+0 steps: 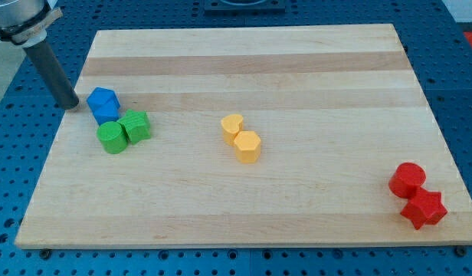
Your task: Push the blue cube away from the blue triangle
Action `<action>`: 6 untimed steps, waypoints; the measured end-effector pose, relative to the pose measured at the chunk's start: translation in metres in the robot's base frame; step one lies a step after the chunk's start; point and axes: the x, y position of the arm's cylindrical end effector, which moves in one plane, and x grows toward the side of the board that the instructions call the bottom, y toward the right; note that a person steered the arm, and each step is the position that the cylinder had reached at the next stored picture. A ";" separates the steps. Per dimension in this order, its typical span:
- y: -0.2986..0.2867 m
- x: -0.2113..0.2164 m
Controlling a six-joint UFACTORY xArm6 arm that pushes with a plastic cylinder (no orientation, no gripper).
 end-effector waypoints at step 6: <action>0.284 -0.008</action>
